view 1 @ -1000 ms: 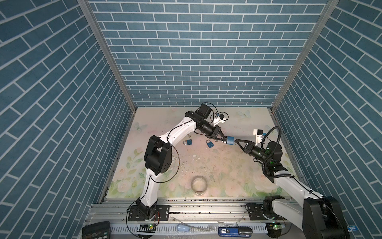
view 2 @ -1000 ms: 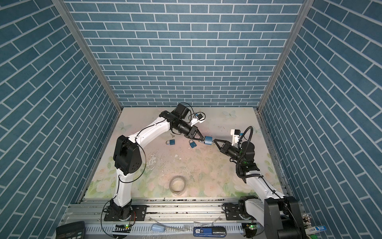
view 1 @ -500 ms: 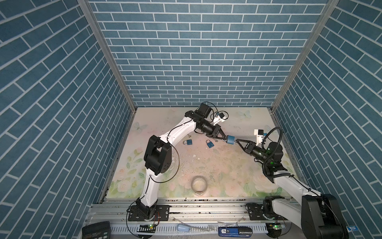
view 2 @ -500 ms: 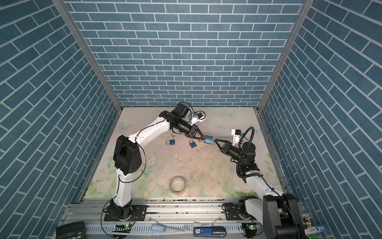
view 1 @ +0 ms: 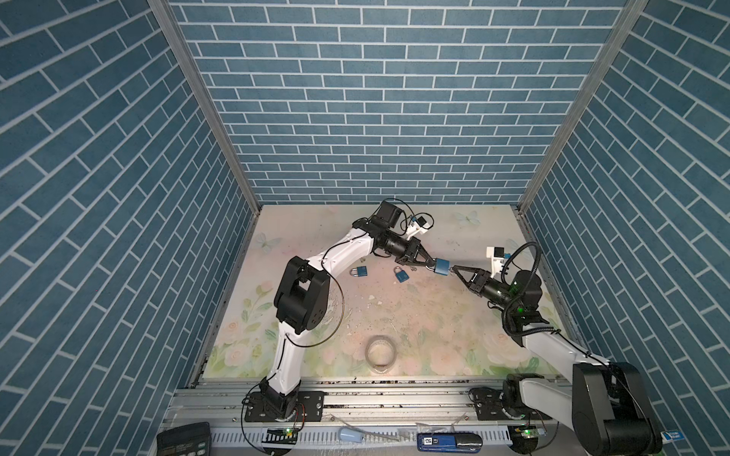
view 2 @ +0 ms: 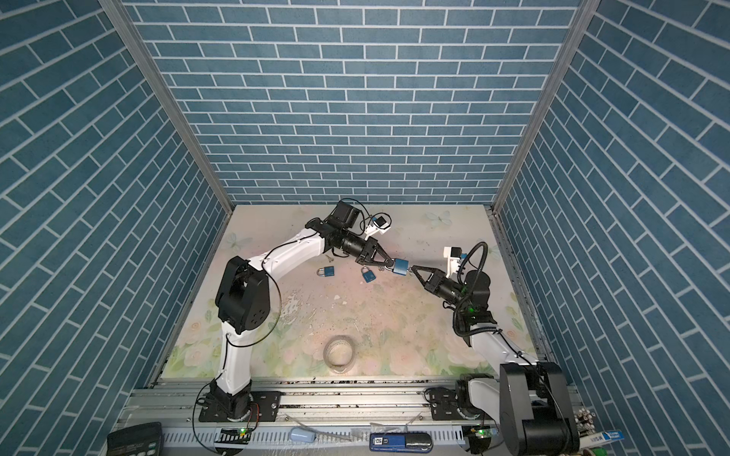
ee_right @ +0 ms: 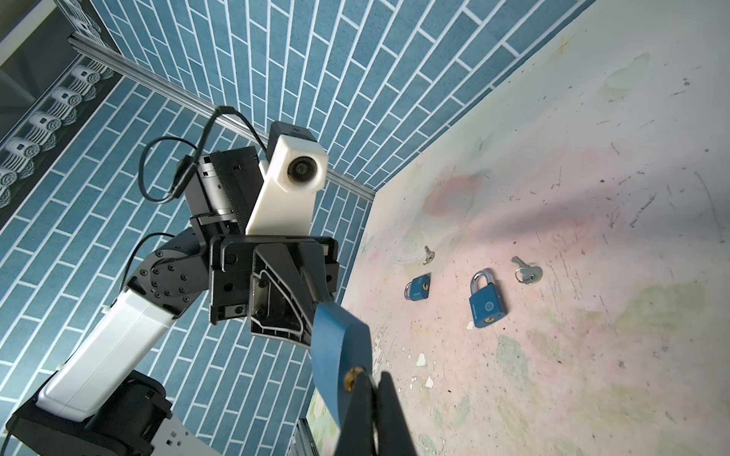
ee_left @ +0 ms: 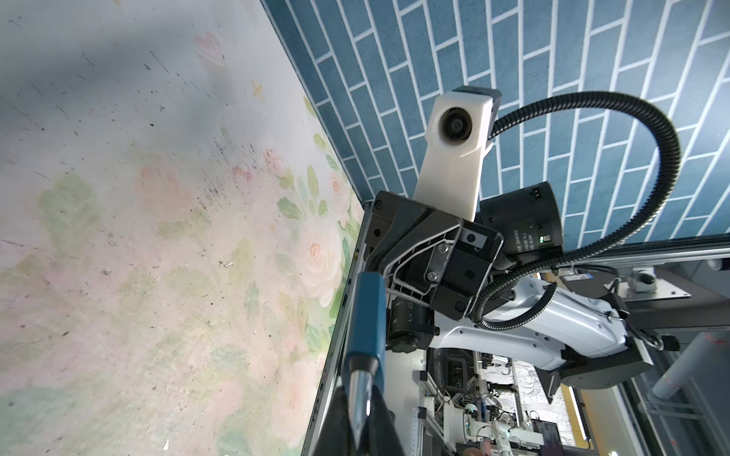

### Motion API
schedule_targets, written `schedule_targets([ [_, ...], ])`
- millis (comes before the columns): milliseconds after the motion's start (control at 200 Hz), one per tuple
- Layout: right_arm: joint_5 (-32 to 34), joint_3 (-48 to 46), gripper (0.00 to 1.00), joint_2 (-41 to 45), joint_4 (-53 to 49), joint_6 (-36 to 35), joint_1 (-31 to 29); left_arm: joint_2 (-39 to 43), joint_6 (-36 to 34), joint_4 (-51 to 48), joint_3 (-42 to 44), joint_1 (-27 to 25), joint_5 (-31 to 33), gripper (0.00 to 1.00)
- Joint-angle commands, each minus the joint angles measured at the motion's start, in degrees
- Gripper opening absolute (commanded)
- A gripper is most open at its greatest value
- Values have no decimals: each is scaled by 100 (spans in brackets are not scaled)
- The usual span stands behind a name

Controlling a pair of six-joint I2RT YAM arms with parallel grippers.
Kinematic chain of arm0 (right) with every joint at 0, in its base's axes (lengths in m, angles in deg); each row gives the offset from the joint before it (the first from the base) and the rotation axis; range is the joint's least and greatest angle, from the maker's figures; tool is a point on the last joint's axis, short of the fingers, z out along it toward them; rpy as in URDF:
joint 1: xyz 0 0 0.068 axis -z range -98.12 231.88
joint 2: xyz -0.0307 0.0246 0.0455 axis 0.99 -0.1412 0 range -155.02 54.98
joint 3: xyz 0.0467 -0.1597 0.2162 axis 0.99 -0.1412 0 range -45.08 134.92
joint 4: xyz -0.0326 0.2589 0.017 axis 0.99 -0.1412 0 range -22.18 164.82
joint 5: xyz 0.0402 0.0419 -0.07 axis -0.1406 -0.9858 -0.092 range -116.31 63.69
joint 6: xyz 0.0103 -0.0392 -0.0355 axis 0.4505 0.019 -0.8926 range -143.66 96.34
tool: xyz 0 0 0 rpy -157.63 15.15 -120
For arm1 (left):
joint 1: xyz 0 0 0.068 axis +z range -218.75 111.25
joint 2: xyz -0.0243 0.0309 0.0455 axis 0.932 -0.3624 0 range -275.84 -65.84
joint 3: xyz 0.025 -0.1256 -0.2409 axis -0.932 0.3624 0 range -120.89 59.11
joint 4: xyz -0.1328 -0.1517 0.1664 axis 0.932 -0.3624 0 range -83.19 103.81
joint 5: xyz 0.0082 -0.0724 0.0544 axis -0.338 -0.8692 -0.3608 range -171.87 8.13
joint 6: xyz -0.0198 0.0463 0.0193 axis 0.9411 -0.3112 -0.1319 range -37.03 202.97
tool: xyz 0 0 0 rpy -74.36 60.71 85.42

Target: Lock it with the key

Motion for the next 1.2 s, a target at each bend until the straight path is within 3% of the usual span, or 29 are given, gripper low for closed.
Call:
schedule_targets([
  [0,-297,40,4,-77,47,75,8,442,517,1136,87,152,-286,0],
  [510,-433,104,14,-231,517,373,-78,419,329,850,53,121,-171,0],
  [610,-407,128,23,-290,547,402,-85,435,239,733,50,115,-148,0],
  [815,-359,200,33,-528,859,551,-83,511,227,681,62,113,-137,0],
  [1195,-497,591,33,-1021,1284,798,-95,586,161,593,147,57,-111,0],
])
